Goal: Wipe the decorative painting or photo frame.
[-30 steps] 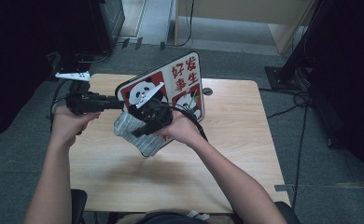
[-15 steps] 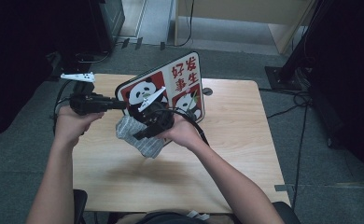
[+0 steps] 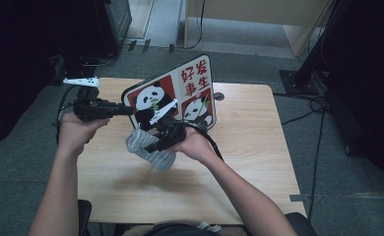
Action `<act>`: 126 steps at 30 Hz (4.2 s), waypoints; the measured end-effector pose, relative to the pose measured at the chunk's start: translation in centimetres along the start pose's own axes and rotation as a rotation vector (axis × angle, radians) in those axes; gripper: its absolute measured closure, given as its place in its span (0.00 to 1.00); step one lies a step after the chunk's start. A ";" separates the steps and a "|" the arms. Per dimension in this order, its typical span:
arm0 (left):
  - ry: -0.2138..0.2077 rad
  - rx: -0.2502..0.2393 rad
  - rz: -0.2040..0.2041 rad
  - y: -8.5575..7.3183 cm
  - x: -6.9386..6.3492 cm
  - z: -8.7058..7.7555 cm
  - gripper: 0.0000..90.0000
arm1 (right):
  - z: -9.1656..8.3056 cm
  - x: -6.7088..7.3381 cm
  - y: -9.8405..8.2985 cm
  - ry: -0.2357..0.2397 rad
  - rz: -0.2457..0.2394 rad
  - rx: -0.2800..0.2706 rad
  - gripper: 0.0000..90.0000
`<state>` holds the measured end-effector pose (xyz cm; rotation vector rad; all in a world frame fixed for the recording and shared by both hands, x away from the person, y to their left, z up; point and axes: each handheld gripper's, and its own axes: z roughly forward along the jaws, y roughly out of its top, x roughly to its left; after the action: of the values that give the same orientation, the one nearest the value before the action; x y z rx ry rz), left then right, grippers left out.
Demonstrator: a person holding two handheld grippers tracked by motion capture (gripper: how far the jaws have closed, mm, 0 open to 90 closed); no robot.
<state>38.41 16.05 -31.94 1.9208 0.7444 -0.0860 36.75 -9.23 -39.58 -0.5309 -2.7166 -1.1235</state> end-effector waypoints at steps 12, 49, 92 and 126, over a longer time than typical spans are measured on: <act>0.002 -0.002 -0.002 -0.1 0.0 0.0 0.86 | 1.2 -0.3 -1.5 0.004 0.011 0.019 0.73; 0.005 -0.002 -0.001 -0.1 0.1 0.0 0.87 | 3.2 -1.5 -5.2 -0.001 0.022 0.057 0.74; 0.007 -0.003 0.003 -0.1 0.1 0.0 0.86 | -4.9 -1.8 -3.8 -0.023 0.079 -0.005 0.77; 0.004 -0.011 0.000 -0.1 0.1 0.1 0.86 | -14.9 1.1 7.7 -0.114 -0.017 -0.108 0.76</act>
<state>38.43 16.08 -32.13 1.9113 0.7460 -0.0777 38.78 -14.42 -23.79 -0.6058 -2.7723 -1.2886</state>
